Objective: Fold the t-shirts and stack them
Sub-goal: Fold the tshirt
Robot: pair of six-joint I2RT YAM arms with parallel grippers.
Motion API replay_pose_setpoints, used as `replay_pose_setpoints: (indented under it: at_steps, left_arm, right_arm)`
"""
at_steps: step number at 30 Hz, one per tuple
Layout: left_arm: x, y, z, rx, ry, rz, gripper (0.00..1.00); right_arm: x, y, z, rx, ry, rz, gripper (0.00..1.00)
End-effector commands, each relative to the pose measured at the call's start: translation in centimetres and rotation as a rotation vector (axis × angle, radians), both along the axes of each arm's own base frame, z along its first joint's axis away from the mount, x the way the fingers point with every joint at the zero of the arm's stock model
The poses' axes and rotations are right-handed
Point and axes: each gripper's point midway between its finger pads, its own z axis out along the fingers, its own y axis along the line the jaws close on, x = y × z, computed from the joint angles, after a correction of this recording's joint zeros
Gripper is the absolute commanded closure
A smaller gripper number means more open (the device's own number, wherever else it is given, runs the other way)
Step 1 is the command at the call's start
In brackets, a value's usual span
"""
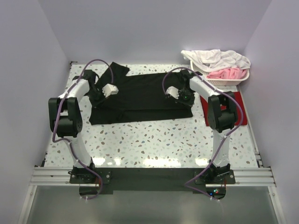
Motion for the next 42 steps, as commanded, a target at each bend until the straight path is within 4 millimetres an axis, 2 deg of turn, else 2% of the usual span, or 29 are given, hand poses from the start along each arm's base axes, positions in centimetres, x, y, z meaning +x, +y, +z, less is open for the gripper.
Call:
replay_pose_setpoints:
  at_steps: [1, 8, 13, 23, 26, 27, 29, 30, 34, 36, 38, 42]
  left_arm:
    - [2.0, 0.2, 0.9, 0.009, -0.06, 0.014, 1.0]
    - [2.3, -0.5, 0.6, 0.015, -0.063, -0.008, 1.0]
    - [3.2, -0.6, 1.1, 0.015, -0.076, -0.009, 1.0]
    - [3.5, -0.1, 0.3, 0.04, -0.071, -0.001, 0.99]
    - [3.7, 0.0, 0.7, 0.021, -0.067, 0.044, 0.87]
    - [3.8, 0.0, 1.1, 0.008, -0.07, 0.057, 0.8]
    - [3.7, 0.6, 2.0, -0.046, -0.059, 0.133, 0.71]
    - [3.5, 0.8, 2.5, -0.068, -0.056, 0.162, 0.7]
    - [1.8, 2.4, 4.3, -0.158, -0.032, 0.304, 0.63]
    - [0.2, 2.2, 4.5, -0.181, -0.006, 0.333, 0.62]
    - [-1.6, 1.8, 3.6, -0.196, 0.033, 0.348, 0.62]
    - [-2.8, 0.8, 3.3, -0.232, 0.045, 0.38, 0.62]
  right_arm:
    - [0.8, -0.6, 0.5, -0.022, -0.026, -0.007, 1.0]
    - [0.2, -0.9, 0.4, -0.027, -0.02, -0.01, 1.0]
    - [-0.1, -1.1, 0.5, -0.027, -0.02, -0.016, 1.0]
    - [0.1, -1.2, 0.3, -0.035, -0.019, -0.03, 1.0]
    - [0.2, -1.1, 0.6, -0.039, -0.019, -0.052, 0.8]
    - [0.3, -1.2, 0.9, -0.037, -0.024, -0.066, 0.7]
    - [0.6, -1.4, 1.9, -0.029, -0.039, -0.115, 0.65]
    - [0.6, -1.4, 2.3, -0.021, -0.041, -0.132, 0.61]
    - [0.1, -1.4, 4.4, 0.012, -0.03, -0.221, 0.59]
    - [-0.6, -1.2, 4.8, 0.022, -0.016, -0.254, 0.6]
    - [-1.2, -0.9, 5.0, 0.045, -0.001, -0.282, 0.63]
    - [-2.0, -0.3, 4.1, 0.061, 0.045, -0.323, 0.75]
